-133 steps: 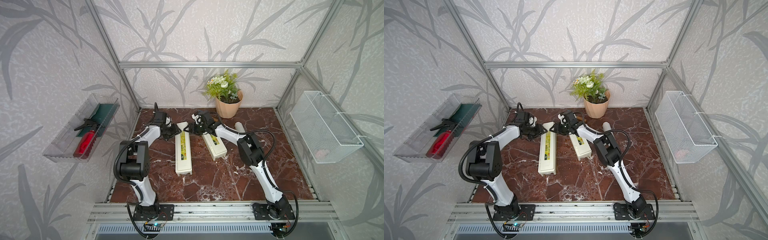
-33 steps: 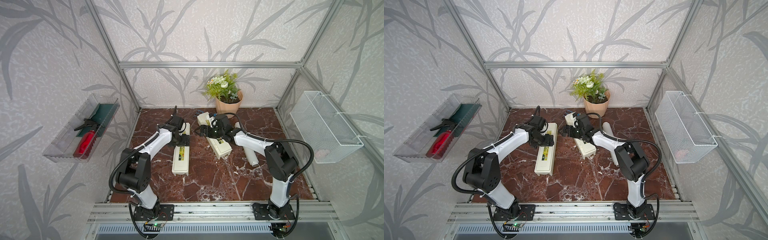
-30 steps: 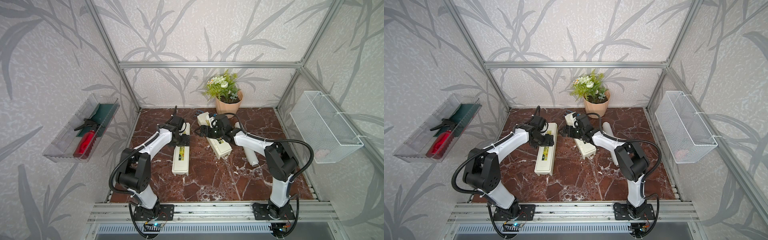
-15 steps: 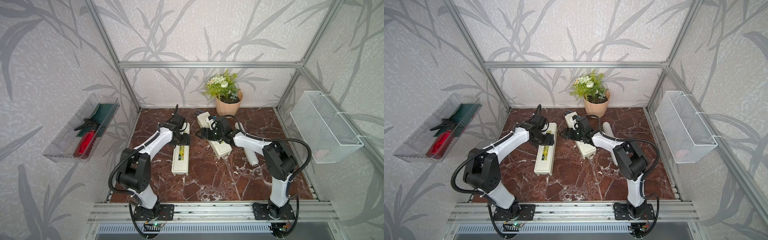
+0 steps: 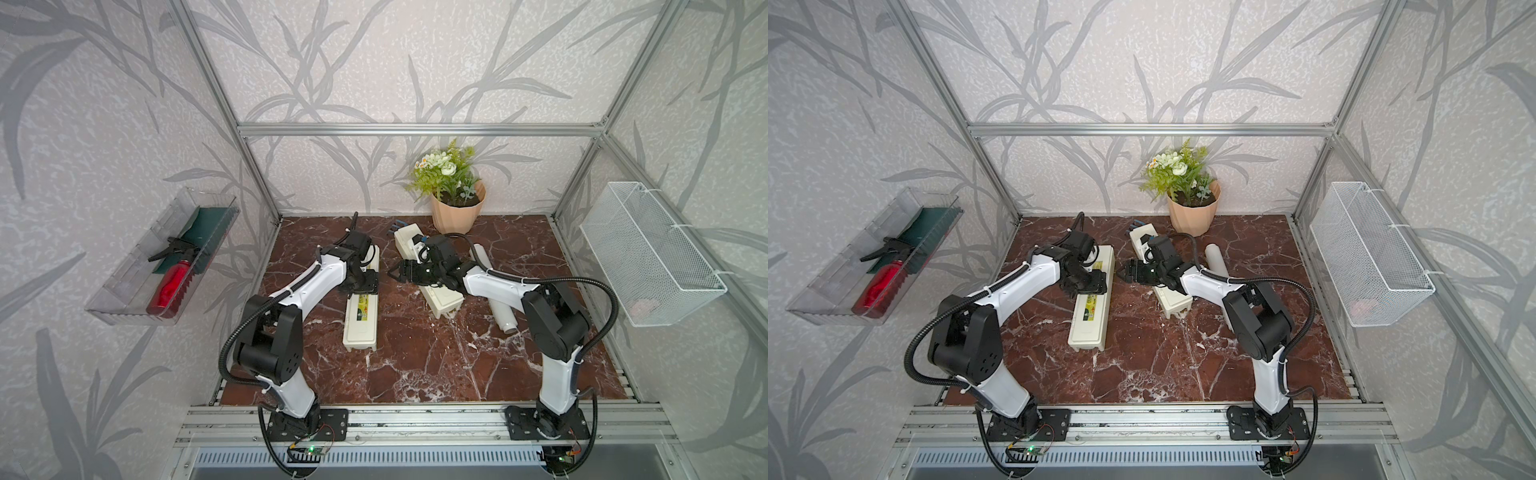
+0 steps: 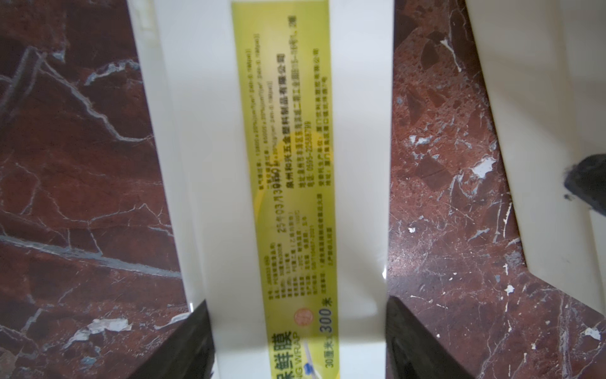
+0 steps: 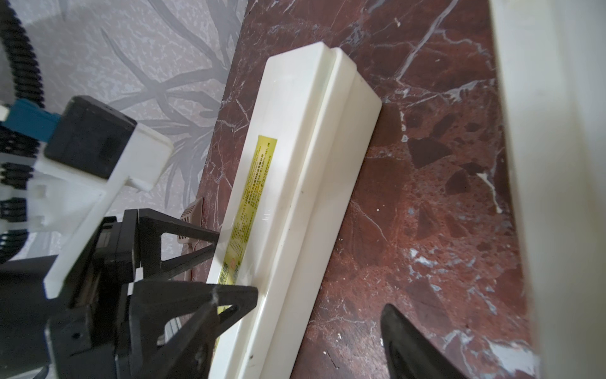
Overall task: Put plastic wrap rolls into dispensers
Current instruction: Open the lid of the plastic wrap cutting box.
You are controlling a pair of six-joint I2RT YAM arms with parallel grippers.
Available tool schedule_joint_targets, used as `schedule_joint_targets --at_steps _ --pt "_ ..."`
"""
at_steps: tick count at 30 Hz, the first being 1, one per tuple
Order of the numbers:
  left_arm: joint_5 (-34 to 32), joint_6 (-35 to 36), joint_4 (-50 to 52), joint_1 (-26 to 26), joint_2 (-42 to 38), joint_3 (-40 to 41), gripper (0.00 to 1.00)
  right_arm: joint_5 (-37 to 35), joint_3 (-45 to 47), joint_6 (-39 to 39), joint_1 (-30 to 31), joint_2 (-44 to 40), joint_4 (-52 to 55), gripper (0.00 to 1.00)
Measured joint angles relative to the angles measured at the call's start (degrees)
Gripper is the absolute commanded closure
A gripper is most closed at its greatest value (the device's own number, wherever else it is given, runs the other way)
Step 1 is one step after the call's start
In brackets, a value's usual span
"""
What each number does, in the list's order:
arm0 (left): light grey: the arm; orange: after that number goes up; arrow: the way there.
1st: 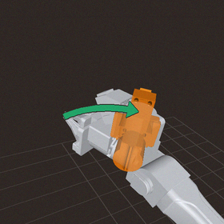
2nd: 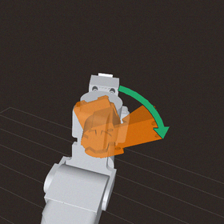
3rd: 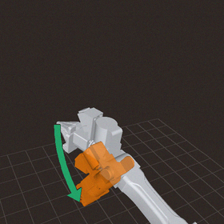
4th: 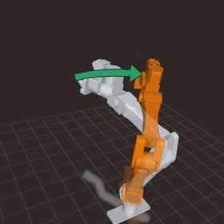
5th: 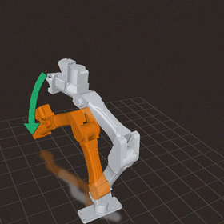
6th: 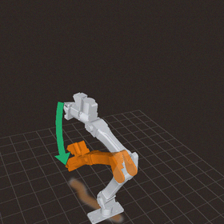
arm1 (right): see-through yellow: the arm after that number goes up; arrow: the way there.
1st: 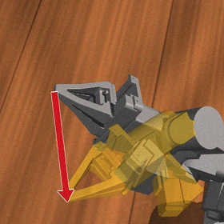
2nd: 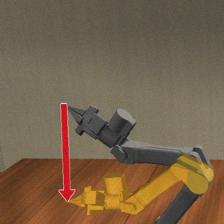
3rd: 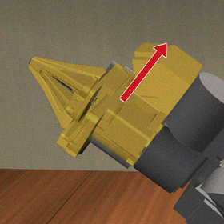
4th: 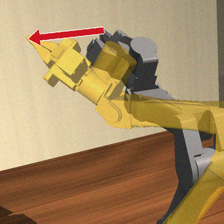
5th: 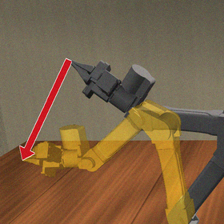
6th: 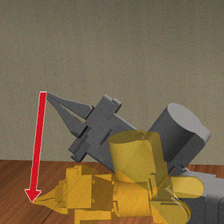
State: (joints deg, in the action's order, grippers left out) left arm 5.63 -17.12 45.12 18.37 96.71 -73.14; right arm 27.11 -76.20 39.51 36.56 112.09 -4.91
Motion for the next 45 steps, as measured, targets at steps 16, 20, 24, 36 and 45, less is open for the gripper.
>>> schedule_joint_targets --at_steps 16,20,24,36,45 --pt "6.5 3.7 0.9 -1.0 0.0 -1.2 0.40 2.7 -7.5 -1.8 1.8 8.5 0.9 0.74" --pt "8.0 4.4 1.2 -1.4 0.0 -1.4 0.40 3.0 -8.8 -1.8 2.3 9.7 1.5 0.81" --pt "9.9 4.7 1.2 -2.3 0.0 -1.4 0.41 3.1 -9.3 -1.4 2.5 9.7 1.4 0.83" --pt "10.8 4.4 1.6 -3.7 -0.1 -1.5 0.32 3.6 -15.1 0.2 2.5 12.4 3.7 0.85" --pt "11.8 3.6 1.4 -5.7 -0.9 -1.5 0.37 5.3 -16.0 5.2 3.0 15.5 0.0 0.85"
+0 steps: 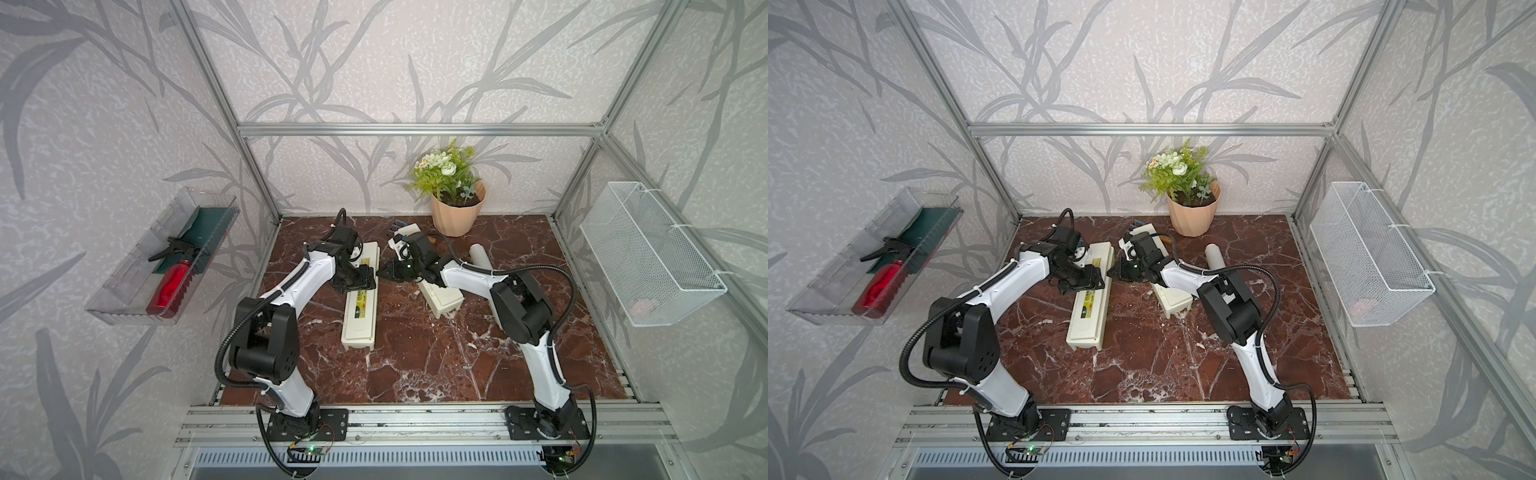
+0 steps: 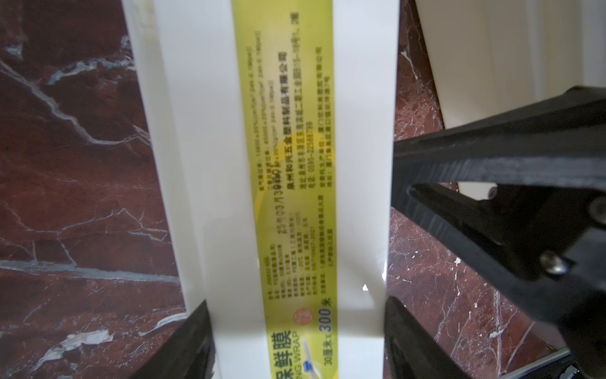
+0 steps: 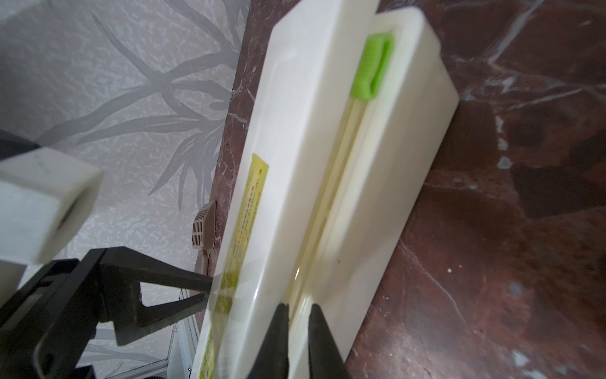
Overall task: Put plastic wrap rolls into dispensers
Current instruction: Open the lid of the plastic wrap cutting box.
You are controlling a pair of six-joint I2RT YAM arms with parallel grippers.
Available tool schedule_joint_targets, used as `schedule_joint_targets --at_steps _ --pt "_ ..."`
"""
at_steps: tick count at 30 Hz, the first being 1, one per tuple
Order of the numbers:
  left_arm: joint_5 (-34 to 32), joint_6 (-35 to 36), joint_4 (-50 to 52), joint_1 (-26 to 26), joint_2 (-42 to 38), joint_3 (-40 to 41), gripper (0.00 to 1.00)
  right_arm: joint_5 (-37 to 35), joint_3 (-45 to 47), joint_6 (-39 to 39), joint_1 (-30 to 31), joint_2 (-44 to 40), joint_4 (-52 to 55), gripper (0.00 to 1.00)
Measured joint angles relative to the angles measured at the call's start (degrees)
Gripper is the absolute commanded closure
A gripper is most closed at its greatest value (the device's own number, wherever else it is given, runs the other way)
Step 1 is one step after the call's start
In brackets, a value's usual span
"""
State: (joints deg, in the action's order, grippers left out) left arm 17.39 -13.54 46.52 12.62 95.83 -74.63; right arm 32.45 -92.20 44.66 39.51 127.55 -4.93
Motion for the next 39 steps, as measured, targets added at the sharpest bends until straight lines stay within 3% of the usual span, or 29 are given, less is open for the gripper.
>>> schedule_joint_targets --at_steps 9,20,27,35,39 --pt "3.4 -0.2 -1.0 -1.4 -0.2 0.0 0.36 0.7 0.0 3.5 0.4 0.8 -2.7 0.85" --pt "5.3 0.0 -2.9 -2.6 -0.5 0.0 0.01 3.1 -1.0 7.3 1.7 3.2 -7.7 0.85" --pt "3.5 -0.1 -4.0 -3.5 -3.3 -1.4 0.00 4.3 -4.1 7.9 2.9 4.7 -8.6 0.85" --pt "-6.1 -2.3 -6.6 -7.3 -16.3 -1.3 0.00 5.0 -11.6 5.6 6.1 5.0 -6.4 0.84" --pt "-8.4 -3.0 -6.7 -9.6 -19.1 -1.3 0.01 5.0 -13.2 4.7 7.1 5.3 -5.1 0.82"
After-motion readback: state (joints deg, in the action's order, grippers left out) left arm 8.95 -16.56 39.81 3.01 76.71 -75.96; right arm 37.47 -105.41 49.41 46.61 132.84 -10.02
